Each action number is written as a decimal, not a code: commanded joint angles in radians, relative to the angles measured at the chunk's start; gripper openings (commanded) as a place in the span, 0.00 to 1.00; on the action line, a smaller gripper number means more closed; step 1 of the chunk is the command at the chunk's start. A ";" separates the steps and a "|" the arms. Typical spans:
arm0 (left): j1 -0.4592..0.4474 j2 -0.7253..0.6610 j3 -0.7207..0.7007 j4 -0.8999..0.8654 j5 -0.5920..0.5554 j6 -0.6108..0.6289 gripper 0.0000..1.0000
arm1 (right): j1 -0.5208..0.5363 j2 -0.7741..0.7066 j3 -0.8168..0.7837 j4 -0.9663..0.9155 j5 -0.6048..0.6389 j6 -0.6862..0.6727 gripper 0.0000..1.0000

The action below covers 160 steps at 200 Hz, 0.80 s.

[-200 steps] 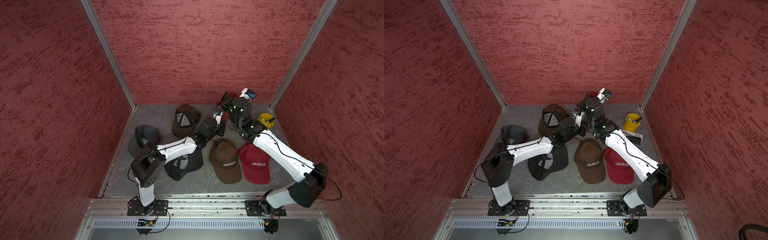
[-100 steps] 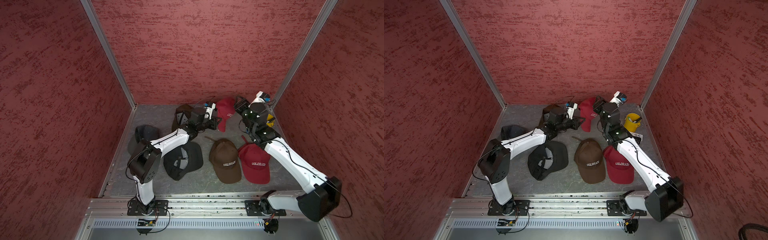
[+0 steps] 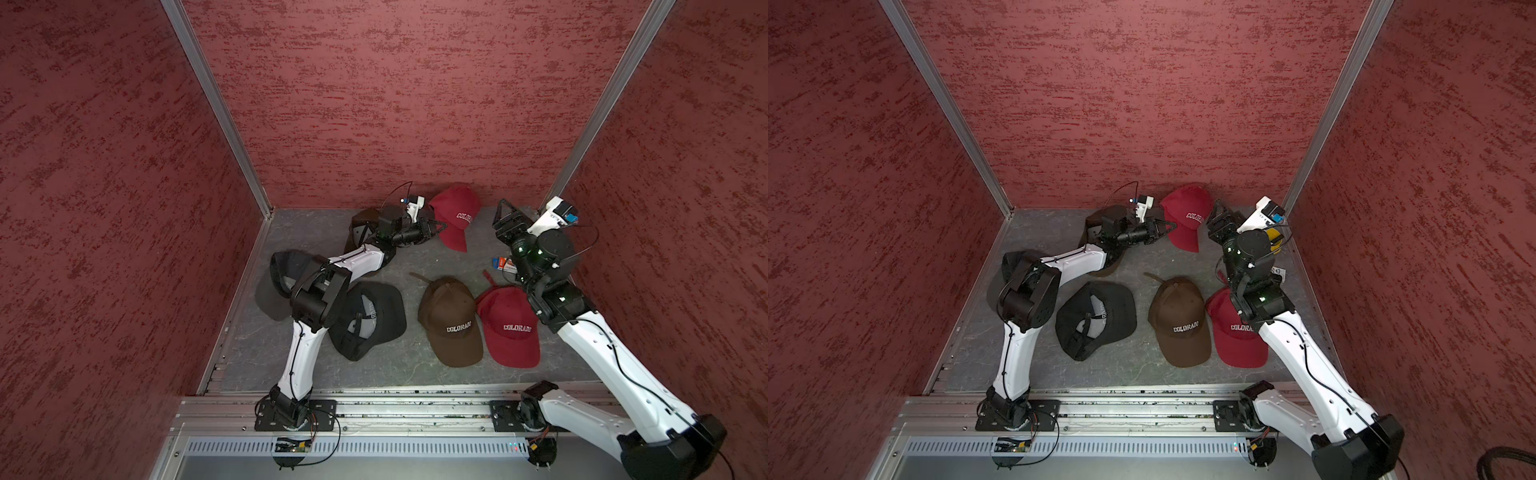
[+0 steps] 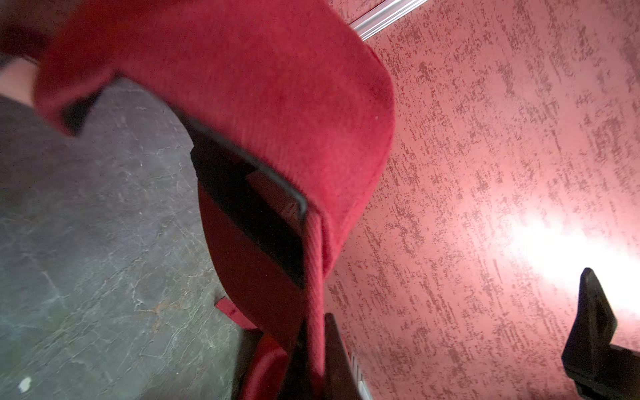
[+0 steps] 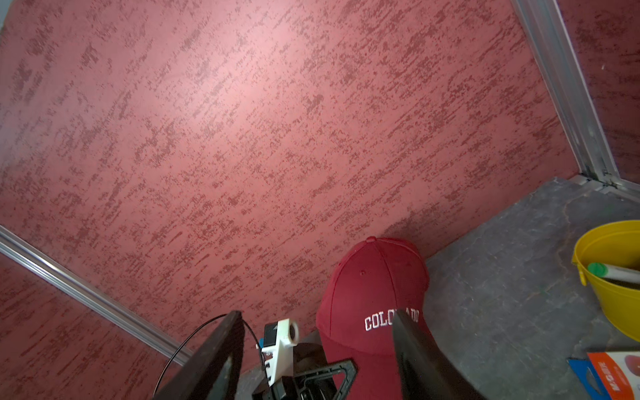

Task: Open the adjustable buckle of the baseball cap
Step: Place the baseball cap at the center of the board.

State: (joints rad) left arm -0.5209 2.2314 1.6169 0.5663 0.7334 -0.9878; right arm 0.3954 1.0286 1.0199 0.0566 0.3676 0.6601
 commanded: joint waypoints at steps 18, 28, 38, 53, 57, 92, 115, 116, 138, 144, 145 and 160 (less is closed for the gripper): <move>-0.005 0.054 0.002 0.167 0.054 -0.095 0.00 | -0.004 -0.009 -0.003 -0.046 -0.057 -0.025 0.68; -0.005 0.059 -0.022 0.183 0.052 -0.098 0.00 | -0.003 -0.004 -0.004 -0.049 -0.067 -0.027 0.68; -0.004 0.059 -0.057 0.199 0.045 -0.098 0.00 | -0.003 0.003 -0.004 -0.052 -0.079 -0.025 0.68; -0.005 0.061 -0.102 0.221 0.041 -0.093 0.00 | -0.003 0.015 -0.004 -0.056 -0.097 -0.022 0.68; -0.005 0.064 -0.113 0.228 0.042 -0.093 0.00 | -0.004 0.018 -0.006 -0.057 -0.102 -0.021 0.68; -0.008 0.080 -0.192 0.258 0.036 -0.098 0.03 | -0.004 0.043 -0.013 -0.057 -0.137 -0.010 0.68; -0.008 0.076 -0.228 0.230 0.026 -0.073 0.07 | -0.003 0.044 -0.031 -0.054 -0.147 0.003 0.68; -0.008 0.076 -0.229 0.229 0.026 -0.072 0.08 | -0.003 0.043 -0.032 -0.054 -0.147 0.004 0.68; -0.008 0.067 -0.244 0.166 0.022 -0.036 0.19 | -0.003 0.036 -0.050 -0.055 -0.153 0.014 0.68; -0.008 0.060 -0.249 0.135 0.015 -0.020 0.28 | -0.003 0.033 -0.056 -0.055 -0.155 0.016 0.68; -0.008 0.059 -0.250 0.130 0.014 -0.017 0.30 | -0.003 0.032 -0.056 -0.055 -0.155 0.016 0.68; -0.010 0.031 -0.270 0.059 -0.012 0.030 0.47 | -0.003 0.022 -0.072 -0.057 -0.154 0.017 0.68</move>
State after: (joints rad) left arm -0.5278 2.2948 1.3746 0.7238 0.7494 -1.0439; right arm 0.3954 1.0729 0.9688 0.0063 0.2314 0.6659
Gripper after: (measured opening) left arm 0.362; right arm 0.677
